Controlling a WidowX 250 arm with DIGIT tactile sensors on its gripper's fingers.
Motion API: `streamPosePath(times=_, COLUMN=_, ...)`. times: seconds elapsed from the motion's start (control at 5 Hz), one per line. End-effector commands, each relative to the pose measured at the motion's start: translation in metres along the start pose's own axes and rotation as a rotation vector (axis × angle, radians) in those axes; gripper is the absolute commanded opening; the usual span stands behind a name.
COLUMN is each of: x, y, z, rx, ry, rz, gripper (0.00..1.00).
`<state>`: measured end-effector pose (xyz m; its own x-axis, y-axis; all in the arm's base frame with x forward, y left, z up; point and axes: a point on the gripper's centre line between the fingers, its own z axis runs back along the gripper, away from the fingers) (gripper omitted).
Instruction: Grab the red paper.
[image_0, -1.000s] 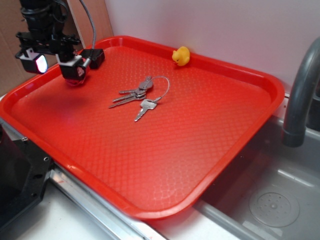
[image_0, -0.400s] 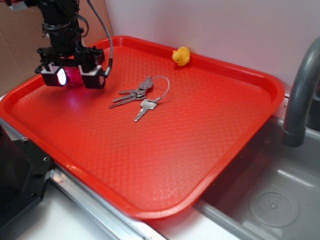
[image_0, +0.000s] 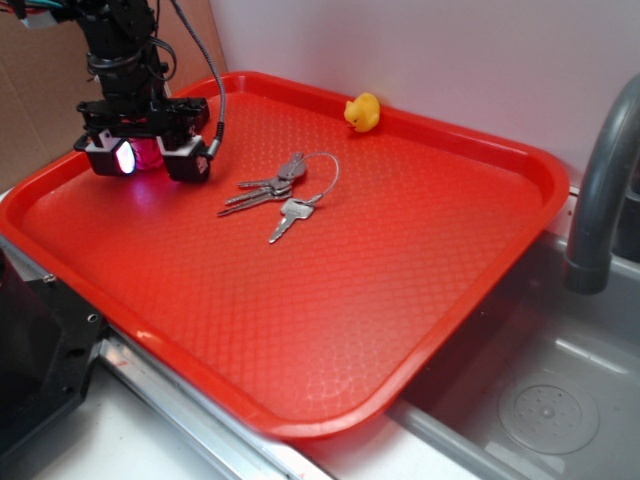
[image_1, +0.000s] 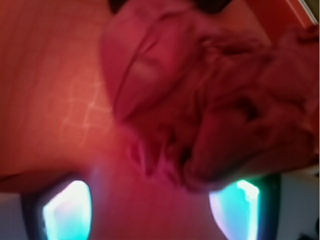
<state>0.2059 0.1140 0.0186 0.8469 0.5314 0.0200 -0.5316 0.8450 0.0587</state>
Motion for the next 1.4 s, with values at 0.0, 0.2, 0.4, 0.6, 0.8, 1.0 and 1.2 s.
streamPosePath(times=0.0, x=0.022, y=0.017, z=0.002, rx=0.019, ry=-0.067, rz=-0.063, gripper=1.00)
streamPosePath(times=0.2, x=0.025, y=0.022, z=0.002, rx=0.034, ry=-0.078, rz=-0.087, gripper=1.00)
streamPosePath(times=0.4, x=0.028, y=0.029, z=0.005, rx=0.050, ry=-0.092, rz=-0.106, gripper=1.00)
streamPosePath(times=0.6, x=0.031, y=0.032, z=0.010, rx=0.059, ry=-0.099, rz=-0.102, gripper=1.00)
streamPosePath(times=0.8, x=0.031, y=0.029, z=0.015, rx=0.058, ry=-0.103, rz=-0.104, gripper=1.00)
streamPosePath(times=1.0, x=0.030, y=0.026, z=0.017, rx=0.065, ry=-0.111, rz=-0.102, gripper=0.84)
streamPosePath(times=1.2, x=0.028, y=0.025, z=0.016, rx=0.063, ry=-0.109, rz=-0.087, gripper=0.00)
